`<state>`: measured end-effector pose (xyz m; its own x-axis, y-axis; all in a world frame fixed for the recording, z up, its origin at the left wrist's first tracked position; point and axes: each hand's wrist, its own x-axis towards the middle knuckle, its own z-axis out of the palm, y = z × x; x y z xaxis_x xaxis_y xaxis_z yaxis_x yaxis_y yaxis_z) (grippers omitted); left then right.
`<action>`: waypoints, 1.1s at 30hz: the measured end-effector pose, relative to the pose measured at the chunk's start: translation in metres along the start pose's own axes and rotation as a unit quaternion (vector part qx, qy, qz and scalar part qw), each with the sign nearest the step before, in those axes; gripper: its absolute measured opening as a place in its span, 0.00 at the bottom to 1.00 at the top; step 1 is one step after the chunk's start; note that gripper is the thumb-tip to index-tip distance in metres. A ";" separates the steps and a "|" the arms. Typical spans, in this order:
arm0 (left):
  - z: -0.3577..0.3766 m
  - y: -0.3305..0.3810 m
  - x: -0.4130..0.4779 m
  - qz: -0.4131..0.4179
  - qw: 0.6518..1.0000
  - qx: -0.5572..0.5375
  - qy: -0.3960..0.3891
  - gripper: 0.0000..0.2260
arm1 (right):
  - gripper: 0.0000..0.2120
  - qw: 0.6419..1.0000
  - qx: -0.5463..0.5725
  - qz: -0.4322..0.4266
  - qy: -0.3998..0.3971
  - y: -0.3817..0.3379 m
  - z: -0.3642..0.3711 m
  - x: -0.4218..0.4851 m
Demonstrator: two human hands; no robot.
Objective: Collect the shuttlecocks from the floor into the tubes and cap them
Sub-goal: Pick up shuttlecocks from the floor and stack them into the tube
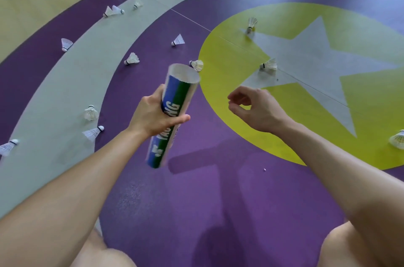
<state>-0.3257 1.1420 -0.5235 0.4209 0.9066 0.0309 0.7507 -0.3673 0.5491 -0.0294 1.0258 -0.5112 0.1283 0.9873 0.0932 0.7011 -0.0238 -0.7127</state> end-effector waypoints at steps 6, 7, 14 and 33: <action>-0.020 -0.036 -0.025 -0.154 0.987 -0.054 0.012 0.28 | 0.06 0.991 -0.069 -0.020 -0.116 -0.003 0.038 0.009; -0.025 -0.041 -0.030 -0.180 0.981 -0.070 0.025 0.29 | 0.06 0.988 -0.077 -0.023 -0.134 -0.008 0.045 0.010; -0.055 -0.071 -0.086 -0.247 0.965 -0.083 0.019 0.27 | 0.07 0.968 -0.082 -0.074 -0.224 -0.064 0.101 0.024; -0.191 -0.122 -0.187 -0.326 0.944 -0.020 -0.034 0.26 | 0.26 0.868 -0.262 -0.141 -0.399 -0.123 0.228 0.020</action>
<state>-0.5931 1.0570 -0.4366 -0.0918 0.9211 -0.3784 0.8428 0.2743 0.4632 -0.2728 1.0844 -0.5798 -0.4792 0.7554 -0.4470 0.8754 0.3738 -0.3066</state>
